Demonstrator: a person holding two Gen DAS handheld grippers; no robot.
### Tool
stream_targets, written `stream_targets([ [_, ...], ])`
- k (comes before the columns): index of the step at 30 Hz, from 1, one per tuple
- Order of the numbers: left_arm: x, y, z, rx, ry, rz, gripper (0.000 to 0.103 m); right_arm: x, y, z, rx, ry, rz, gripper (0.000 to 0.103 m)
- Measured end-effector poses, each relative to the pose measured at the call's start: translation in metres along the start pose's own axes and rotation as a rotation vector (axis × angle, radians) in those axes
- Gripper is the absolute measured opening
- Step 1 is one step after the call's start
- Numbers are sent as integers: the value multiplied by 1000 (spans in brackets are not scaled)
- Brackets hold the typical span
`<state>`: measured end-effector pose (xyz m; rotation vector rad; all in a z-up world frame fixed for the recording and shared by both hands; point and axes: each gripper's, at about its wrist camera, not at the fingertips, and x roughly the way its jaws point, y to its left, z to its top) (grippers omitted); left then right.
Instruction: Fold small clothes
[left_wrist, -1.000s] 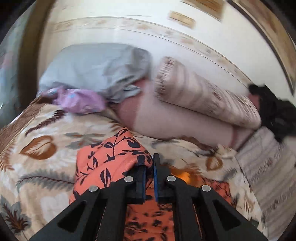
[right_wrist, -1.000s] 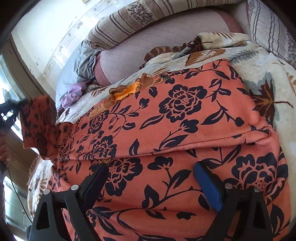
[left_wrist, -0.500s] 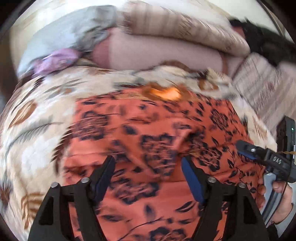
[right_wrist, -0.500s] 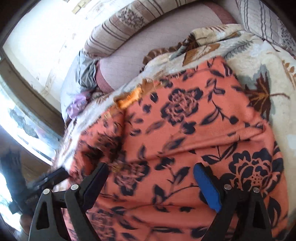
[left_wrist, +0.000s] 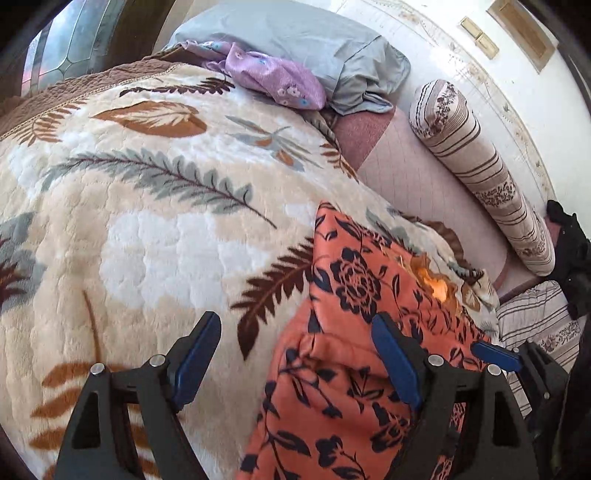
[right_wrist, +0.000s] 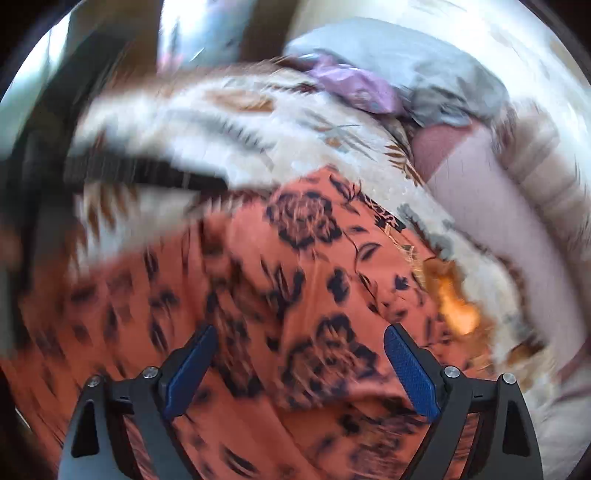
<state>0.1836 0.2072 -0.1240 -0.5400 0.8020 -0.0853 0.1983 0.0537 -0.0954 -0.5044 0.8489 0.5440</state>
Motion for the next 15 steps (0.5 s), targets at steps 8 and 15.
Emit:
stream_targets([
  [8, 26, 4, -10, 81, 35, 23, 85, 55, -41, -4, 444, 126, 103, 31],
  [15, 28, -1, -12, 113, 25, 48, 86, -17, -130, -36, 781, -47, 215, 10],
])
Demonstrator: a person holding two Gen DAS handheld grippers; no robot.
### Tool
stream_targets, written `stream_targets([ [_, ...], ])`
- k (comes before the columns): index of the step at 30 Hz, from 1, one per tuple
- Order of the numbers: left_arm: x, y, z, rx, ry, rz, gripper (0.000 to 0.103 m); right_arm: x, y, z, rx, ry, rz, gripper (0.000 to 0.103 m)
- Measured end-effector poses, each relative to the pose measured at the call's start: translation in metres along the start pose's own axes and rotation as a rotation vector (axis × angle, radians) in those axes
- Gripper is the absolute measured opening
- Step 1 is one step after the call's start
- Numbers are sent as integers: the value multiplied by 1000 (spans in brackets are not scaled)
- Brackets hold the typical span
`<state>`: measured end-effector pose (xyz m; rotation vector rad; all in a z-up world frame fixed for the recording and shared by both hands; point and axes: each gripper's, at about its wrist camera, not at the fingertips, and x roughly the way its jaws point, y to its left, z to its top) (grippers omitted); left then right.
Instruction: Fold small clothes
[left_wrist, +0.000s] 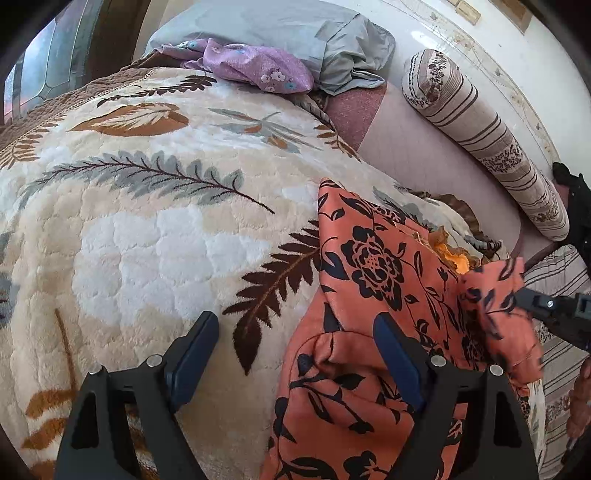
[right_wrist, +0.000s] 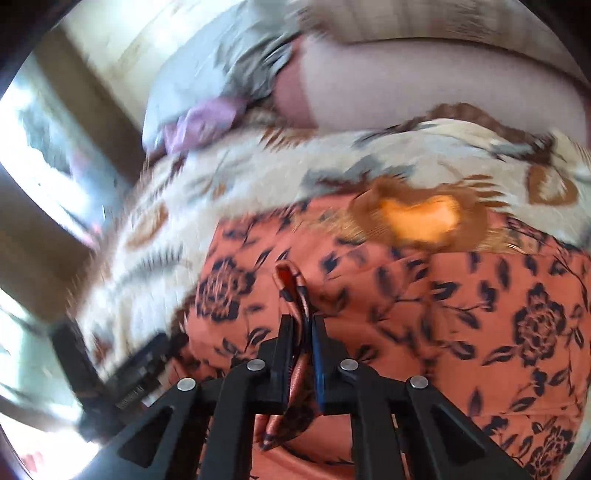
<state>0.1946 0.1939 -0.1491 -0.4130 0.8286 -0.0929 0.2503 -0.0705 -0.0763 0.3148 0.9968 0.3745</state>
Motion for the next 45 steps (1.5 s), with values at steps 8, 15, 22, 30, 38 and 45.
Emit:
stream_targets([
  [8, 3, -1, -2, 11, -3, 6, 89, -76, -166, 15, 389, -223, -81, 10],
  [15, 6, -7, -2, 38, 1, 17, 94, -81, -272, -36, 654, -210, -12, 73],
  [22, 7, -8, -3, 48, 0, 15, 96, -67, -223, -34, 446, -136, 35, 72],
  [30, -15, -10, 15, -34, 12, -58, 95, -55, -181, -31, 209, -27, -274, 18],
  [38, 31, -37, 19, 145, 217, 102, 37, -56, -220, -50, 298, -36, -166, 25],
  [45, 1, -58, 65, 154, 136, -31, 79, -108, -255, -50, 361, -157, -141, 91],
])
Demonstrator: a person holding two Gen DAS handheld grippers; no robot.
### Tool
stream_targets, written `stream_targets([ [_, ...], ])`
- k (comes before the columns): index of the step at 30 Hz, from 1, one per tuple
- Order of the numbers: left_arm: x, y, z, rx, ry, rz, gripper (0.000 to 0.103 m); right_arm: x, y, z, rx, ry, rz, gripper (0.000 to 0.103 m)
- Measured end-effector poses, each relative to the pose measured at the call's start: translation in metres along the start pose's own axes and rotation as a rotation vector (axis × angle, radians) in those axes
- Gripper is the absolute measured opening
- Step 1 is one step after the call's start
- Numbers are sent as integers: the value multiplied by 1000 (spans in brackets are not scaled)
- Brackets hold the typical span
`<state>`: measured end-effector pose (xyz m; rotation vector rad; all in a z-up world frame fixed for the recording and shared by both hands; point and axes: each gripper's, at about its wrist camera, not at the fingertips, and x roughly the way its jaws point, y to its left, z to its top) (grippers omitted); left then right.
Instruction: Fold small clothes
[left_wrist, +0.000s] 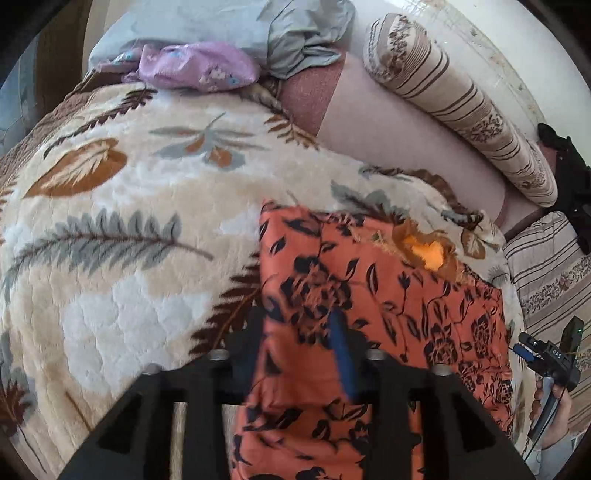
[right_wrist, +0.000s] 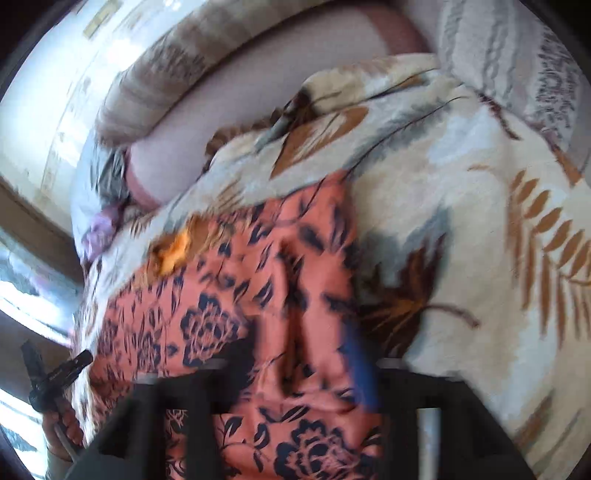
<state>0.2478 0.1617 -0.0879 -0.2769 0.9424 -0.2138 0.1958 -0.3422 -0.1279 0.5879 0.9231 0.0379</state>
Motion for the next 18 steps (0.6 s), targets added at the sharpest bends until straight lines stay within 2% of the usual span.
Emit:
stream_targets([
  [1, 2, -1, 8, 7, -15, 9, 93, -5, -9, 6, 24, -34, -2, 100],
  [2, 5, -2, 16, 13, -55, 26, 96, -7, -16, 13, 38, -54, -1, 100],
  [4, 18, -2, 28, 22, -61, 43, 96, -9, -25, 25, 50, -65, 15, 100],
  [6, 43, 3, 38, 5, 6, 14, 96, 6, -25, 38, 60, -49, 46, 100],
  [8, 70, 10, 37, -29, 68, 31, 96, 29, -22, 48, 47, -3, 57, 99],
  [9, 78, 14, 33, -40, 88, 37, 82, 43, -17, 51, 37, 22, 59, 99],
  [10, 88, 18, 33, -49, 116, 44, 61, 55, -12, 53, 22, 46, 57, 97],
  [11, 92, 20, 32, -52, 123, 55, 29, 67, -8, 54, 0, 73, 52, 93],
  [12, 91, 21, 34, -66, 119, 35, 9, 74, -4, 55, -22, 100, 44, 63],
  [13, 87, 17, 38, -64, 119, 22, 8, 81, 4, 57, -55, 128, 21, 16],
  [14, 77, 8, 41, -9, 73, 45, 8, 82, 15, 60, -106, 142, -17, 13],
  [16, 54, -14, 43, 114, -34, 77, 8, 64, 38, 62, -205, 78, -83, 10],
  [17, 51, -18, 43, 147, -69, 81, 8, 56, 40, 63, -217, 43, -100, 10],
  [18, 61, -16, 42, 181, -62, 108, 9, 56, 35, 66, -203, 28, -122, 10],
])
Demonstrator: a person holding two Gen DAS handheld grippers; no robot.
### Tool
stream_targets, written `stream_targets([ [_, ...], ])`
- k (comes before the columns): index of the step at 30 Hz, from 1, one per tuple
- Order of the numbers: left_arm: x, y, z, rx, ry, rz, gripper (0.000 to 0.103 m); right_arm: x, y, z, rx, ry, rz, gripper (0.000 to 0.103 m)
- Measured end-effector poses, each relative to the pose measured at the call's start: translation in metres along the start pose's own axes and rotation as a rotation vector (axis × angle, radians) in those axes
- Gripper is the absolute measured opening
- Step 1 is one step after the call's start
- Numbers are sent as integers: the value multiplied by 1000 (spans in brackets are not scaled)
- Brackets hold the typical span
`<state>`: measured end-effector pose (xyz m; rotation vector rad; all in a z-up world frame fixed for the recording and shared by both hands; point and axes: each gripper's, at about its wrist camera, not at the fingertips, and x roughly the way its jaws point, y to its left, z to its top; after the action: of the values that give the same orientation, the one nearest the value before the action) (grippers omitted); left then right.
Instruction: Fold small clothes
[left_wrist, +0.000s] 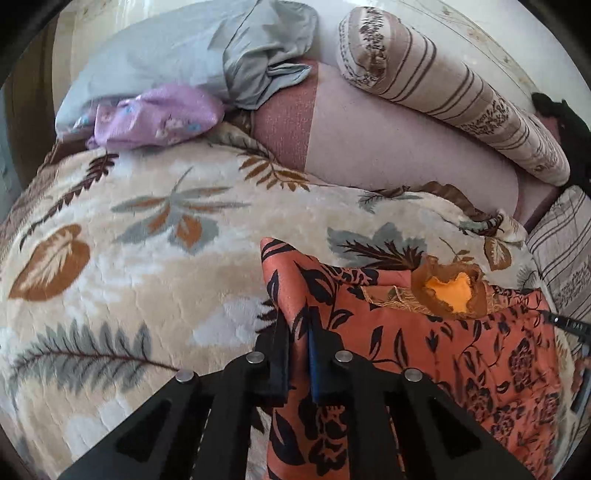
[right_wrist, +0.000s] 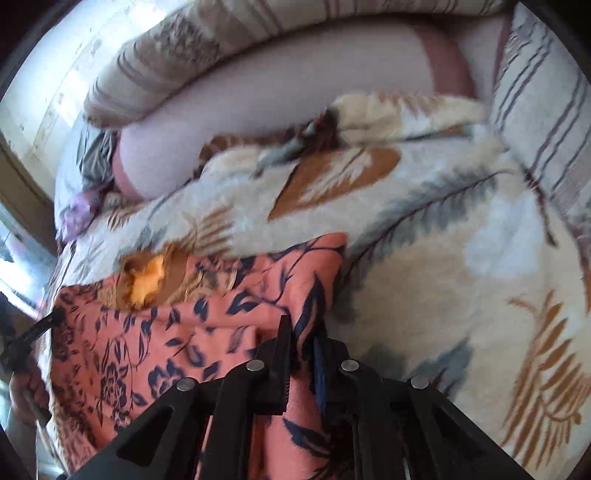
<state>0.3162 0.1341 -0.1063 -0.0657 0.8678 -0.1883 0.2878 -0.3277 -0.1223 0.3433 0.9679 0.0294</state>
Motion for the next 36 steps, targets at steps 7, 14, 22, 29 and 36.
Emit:
stream_targets([
  [7, 42, 19, -11, 2, 104, 47, 20, 18, -44, -11, 147, 46, 58, 26],
  [14, -37, 30, -27, -93, 41, -69, 66, -53, -57, -55, 270, -37, 218, 84],
  [22, -159, 51, -161, -169, 133, -126, 75, -131, -71, -201, 330, 137, 342, 84],
  [29, -199, 20, -246, -152, 233, -147, 75, -161, -51, -297, 329, 262, 402, 84],
  [36, -199, 14, -283, -144, 251, -98, 75, -169, -51, -318, 338, 231, 397, 80],
])
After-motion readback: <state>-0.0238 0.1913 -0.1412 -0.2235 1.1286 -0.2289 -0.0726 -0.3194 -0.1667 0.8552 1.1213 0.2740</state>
